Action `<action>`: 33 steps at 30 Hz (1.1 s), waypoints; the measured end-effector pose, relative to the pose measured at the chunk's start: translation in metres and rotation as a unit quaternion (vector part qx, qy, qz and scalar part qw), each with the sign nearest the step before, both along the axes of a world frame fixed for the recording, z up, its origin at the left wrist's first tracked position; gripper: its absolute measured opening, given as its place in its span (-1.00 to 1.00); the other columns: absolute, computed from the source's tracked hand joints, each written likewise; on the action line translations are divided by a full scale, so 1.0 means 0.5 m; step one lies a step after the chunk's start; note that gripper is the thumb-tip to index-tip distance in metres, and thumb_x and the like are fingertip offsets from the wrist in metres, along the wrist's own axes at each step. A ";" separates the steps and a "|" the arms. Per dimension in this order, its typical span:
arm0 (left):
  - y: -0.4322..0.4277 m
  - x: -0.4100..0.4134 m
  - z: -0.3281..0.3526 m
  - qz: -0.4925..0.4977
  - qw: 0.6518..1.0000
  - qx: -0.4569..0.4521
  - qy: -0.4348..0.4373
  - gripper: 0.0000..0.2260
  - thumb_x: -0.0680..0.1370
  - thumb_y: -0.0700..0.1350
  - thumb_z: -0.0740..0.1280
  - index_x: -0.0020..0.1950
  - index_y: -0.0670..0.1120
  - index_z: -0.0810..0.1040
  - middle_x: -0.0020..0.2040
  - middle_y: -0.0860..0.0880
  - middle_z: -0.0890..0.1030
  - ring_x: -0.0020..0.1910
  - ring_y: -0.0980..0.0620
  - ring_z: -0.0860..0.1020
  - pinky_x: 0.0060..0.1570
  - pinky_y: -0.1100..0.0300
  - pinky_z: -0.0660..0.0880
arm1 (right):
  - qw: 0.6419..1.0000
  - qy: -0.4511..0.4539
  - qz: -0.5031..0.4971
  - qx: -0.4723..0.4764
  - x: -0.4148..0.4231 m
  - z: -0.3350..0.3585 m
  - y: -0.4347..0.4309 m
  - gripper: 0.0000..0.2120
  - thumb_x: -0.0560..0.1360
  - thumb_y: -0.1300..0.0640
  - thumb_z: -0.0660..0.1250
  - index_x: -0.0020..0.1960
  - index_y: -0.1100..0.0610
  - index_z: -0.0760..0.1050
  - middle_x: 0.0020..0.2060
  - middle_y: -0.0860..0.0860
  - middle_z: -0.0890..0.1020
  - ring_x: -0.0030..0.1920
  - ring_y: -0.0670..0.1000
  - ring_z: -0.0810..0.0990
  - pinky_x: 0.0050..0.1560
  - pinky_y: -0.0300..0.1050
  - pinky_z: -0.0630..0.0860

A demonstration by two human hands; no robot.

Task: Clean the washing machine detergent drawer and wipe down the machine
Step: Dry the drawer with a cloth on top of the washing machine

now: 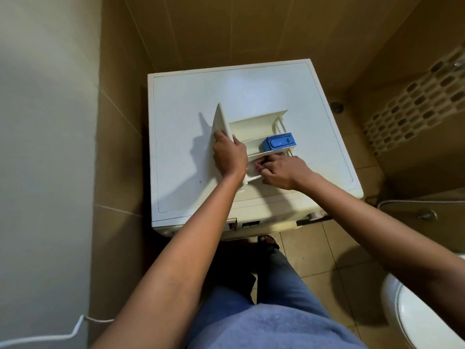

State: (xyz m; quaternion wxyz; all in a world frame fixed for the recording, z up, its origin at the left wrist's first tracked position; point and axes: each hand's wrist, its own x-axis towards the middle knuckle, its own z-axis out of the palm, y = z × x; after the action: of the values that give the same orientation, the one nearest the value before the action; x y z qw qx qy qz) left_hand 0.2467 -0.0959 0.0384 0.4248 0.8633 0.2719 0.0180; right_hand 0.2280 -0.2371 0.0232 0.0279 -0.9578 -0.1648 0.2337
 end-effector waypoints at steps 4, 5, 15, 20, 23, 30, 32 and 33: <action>-0.003 -0.002 -0.001 0.005 1.000 -0.002 -0.006 -0.80 0.62 -0.14 0.19 0.19 -0.21 0.39 0.09 -0.21 0.60 0.03 -0.24 0.59 -0.06 -0.02 0.51 | 0.998 -0.041 -0.053 -0.022 -0.003 -0.011 0.013 -0.58 0.60 -0.04 0.00 0.18 0.10 0.55 0.21 0.13 0.54 0.20 0.18 0.48 0.14 0.02 0.36; -0.003 -0.001 -0.001 0.007 1.000 -0.001 -0.008 -0.80 0.62 -0.14 0.19 0.19 -0.21 0.39 0.09 -0.21 0.60 0.03 -0.25 0.59 -0.06 -0.02 0.51 | 0.998 -0.048 -0.047 0.013 -0.009 -0.016 0.022 -0.57 0.58 -0.04 0.01 0.15 0.11 0.57 0.18 0.14 0.56 0.16 0.18 0.49 0.14 0.00 0.36; -0.005 -0.001 -0.005 -0.011 1.000 0.011 -0.004 -0.79 0.62 -0.12 0.19 0.20 -0.21 0.40 0.09 -0.20 0.59 0.02 -0.23 0.59 -0.06 0.00 0.50 | 0.998 -0.032 0.030 0.043 -0.001 -0.005 -0.034 -0.63 0.58 -0.10 0.06 0.19 0.05 0.50 0.16 0.02 0.54 0.10 0.09 0.53 -0.13 -0.08 0.42; -0.008 0.001 -0.007 0.002 1.000 0.009 -0.007 -0.79 0.62 -0.13 0.19 0.20 -0.22 0.40 0.10 -0.21 0.60 0.05 -0.25 0.57 -0.06 0.01 0.46 | 0.987 -0.086 0.074 0.113 -0.037 -0.032 0.019 -0.67 0.51 -0.07 0.19 0.13 0.09 0.55 0.01 0.07 0.60 -0.02 0.11 0.58 -0.07 -0.04 0.48; -0.009 -0.001 -0.004 0.006 1.000 0.003 -0.009 -0.79 0.61 -0.13 0.20 0.20 -0.22 0.41 0.11 -0.21 0.60 0.06 -0.25 0.57 -0.06 0.03 0.45 | 0.983 -0.130 0.049 0.123 -0.042 -0.048 0.028 -0.76 0.46 0.09 0.35 0.10 0.12 0.57 -0.07 0.09 0.63 -0.08 0.16 0.60 -0.18 -0.03 0.47; -0.006 -0.001 0.000 0.022 0.999 -0.045 -0.008 -0.77 0.61 -0.08 0.23 0.18 -0.19 0.38 0.11 -0.19 0.59 0.05 -0.23 0.57 -0.05 0.02 0.46 | 0.968 -0.213 0.014 0.134 -0.064 -0.070 0.038 -0.86 0.39 0.18 0.43 -0.05 0.09 0.58 -0.20 0.06 0.63 -0.18 0.15 0.60 -0.22 -0.03 0.42; -0.003 0.000 0.000 0.031 0.997 -0.073 -0.002 -0.74 0.60 -0.05 0.23 0.19 -0.18 0.38 0.13 -0.18 0.58 0.08 -0.22 0.56 -0.01 0.02 0.48 | 0.966 -0.223 0.020 0.129 -0.063 -0.068 0.036 -0.82 0.39 0.17 0.44 -0.01 0.09 0.56 -0.14 0.05 0.64 -0.13 0.14 0.59 -0.17 -0.01 0.44; -0.002 0.000 0.001 0.038 0.995 -0.095 0.009 -0.71 0.59 -0.01 0.24 0.20 -0.18 0.37 0.15 -0.17 0.57 0.11 -0.22 0.55 0.02 0.02 0.48 | 0.967 -0.221 0.026 0.121 -0.061 -0.063 0.037 -0.79 0.39 0.17 0.43 0.01 0.10 0.55 -0.11 0.06 0.64 -0.10 0.14 0.59 -0.14 0.00 0.44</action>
State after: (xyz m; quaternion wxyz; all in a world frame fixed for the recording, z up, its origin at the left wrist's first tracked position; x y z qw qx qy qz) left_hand 0.2469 -0.0969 0.0388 0.5017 0.8079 0.3090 0.0008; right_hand 0.1974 -0.2184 -0.0082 0.0999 -0.9707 -0.2186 -0.0046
